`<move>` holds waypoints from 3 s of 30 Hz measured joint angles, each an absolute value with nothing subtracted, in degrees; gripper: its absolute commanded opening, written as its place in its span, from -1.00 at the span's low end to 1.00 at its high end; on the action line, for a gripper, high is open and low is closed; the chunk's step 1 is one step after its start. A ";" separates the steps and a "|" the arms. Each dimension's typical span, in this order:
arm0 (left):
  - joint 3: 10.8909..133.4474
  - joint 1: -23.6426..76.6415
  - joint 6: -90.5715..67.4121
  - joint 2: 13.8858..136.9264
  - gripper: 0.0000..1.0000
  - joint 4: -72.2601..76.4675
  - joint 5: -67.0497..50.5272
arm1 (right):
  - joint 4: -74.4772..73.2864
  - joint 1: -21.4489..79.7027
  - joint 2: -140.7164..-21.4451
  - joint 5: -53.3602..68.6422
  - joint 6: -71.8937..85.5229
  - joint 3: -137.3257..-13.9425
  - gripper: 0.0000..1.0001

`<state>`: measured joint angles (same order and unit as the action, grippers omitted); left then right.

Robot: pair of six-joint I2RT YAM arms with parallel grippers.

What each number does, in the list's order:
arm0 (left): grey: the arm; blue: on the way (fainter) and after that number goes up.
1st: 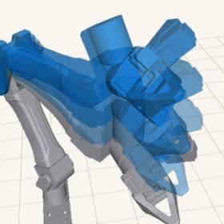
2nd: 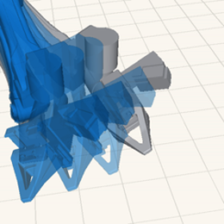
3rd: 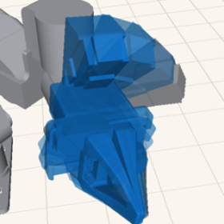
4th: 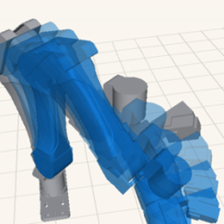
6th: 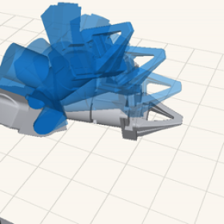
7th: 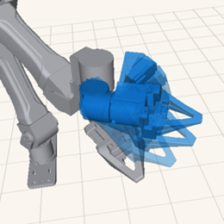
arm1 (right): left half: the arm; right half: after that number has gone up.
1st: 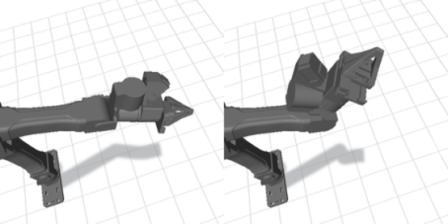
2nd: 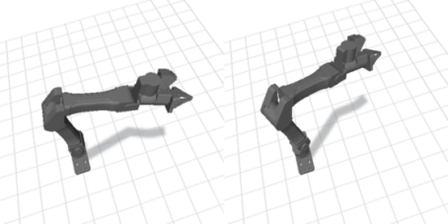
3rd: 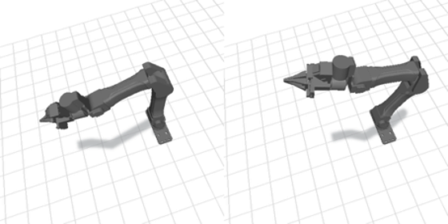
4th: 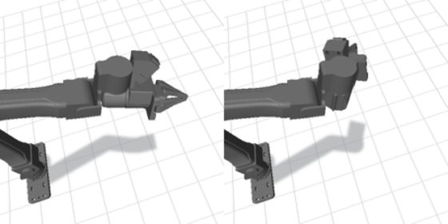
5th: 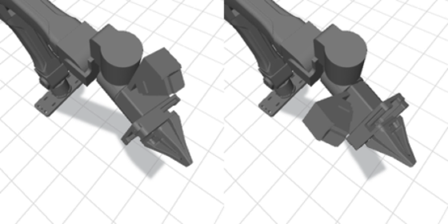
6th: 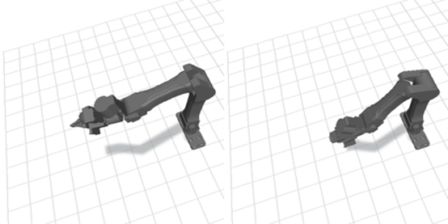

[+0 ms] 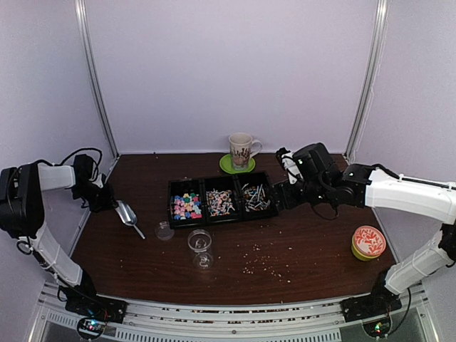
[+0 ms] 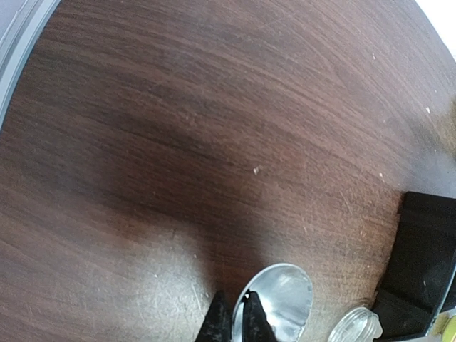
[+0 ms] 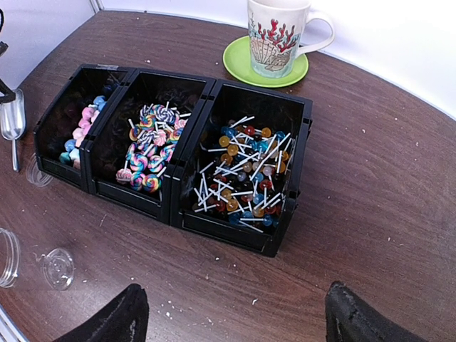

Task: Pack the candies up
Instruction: Pick up the spatula from the corner of the board, then pass from the left arm to the right

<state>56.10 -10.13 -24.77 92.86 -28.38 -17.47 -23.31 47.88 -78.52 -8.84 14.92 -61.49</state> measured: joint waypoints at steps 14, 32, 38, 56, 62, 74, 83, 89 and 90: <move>51.62 -10.13 -27.55 76.84 -1.00 -27.75 -22.92 | -20.51 48.38 -75.88 -5.23 11.75 -60.05 0.81; 46.85 3.75 -42.98 55.46 -1.00 -25.08 -26.63 | 0.62 66.00 -67.77 -7.35 -1.80 -51.83 0.89; 47.64 14.26 -48.69 55.24 -1.00 -22.55 -23.03 | 5.96 73.36 -70.59 -13.69 -7.66 -52.27 0.89; 54.08 34.98 -56.14 64.36 -1.00 -11.66 -15.35 | 12.29 80.99 -83.68 -30.39 -11.53 -58.02 0.51; 55.16 37.04 -57.95 66.48 -1.00 -9.82 -13.52 | 14.98 81.03 -84.97 -32.18 -10.04 -58.11 0.28; 59.29 42.98 -62.33 70.28 -1.00 -6.79 -10.87 | 22.44 81.03 -88.16 -38.83 -11.46 -57.49 -0.24; 59.61 44.18 -63.42 70.54 -1.00 -6.46 -10.11 | 28.91 81.03 -89.19 -43.11 -15.29 -55.57 -0.39; 59.61 44.23 -63.57 70.54 -1.00 -6.46 -9.96 | 31.59 81.03 -89.23 -43.77 -16.84 -54.11 -0.51; 59.61 44.27 -63.59 70.54 -1.00 -6.44 -9.93 | 31.86 81.03 -89.23 -43.79 -17.04 -53.93 -0.53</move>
<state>59.61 44.27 -63.59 70.54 -6.44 -9.93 31.86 81.03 -89.23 -43.79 -17.04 -53.93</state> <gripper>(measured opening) 0.031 0.256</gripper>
